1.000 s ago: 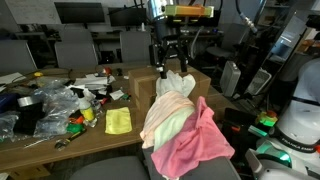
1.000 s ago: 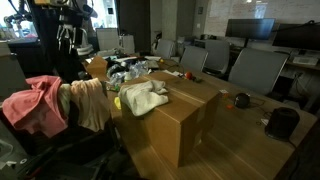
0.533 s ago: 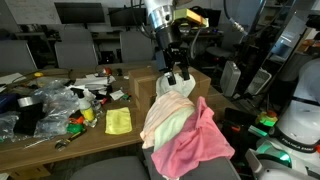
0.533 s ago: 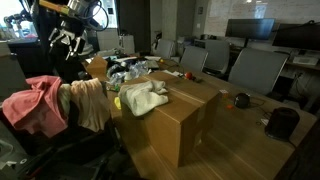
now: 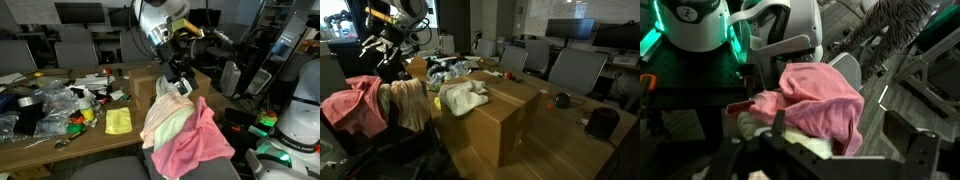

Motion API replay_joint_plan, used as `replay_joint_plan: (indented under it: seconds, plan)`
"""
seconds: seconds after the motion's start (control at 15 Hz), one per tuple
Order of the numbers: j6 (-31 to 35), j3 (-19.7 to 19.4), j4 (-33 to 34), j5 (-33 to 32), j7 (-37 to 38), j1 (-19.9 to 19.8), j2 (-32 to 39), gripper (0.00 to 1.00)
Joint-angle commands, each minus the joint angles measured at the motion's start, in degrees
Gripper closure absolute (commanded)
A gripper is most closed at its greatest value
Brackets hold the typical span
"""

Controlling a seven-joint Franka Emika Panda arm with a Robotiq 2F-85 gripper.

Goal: Put the clothes on the chair on to the box.

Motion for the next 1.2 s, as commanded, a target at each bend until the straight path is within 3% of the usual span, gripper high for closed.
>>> replay_joint_plan:
  seconds: [0.0,0.67,1.13]
  plan:
    - [-2.68,0.32,2.62,1.52,1.18,0.4,2.84,0.0]
    - [-0.41,0.59,0.07,0.52,5.83,1.68,1.69,0.0]
    - [5.03,0.93,-7.01,0.98,10.04,2.85,-1.65,0.0]
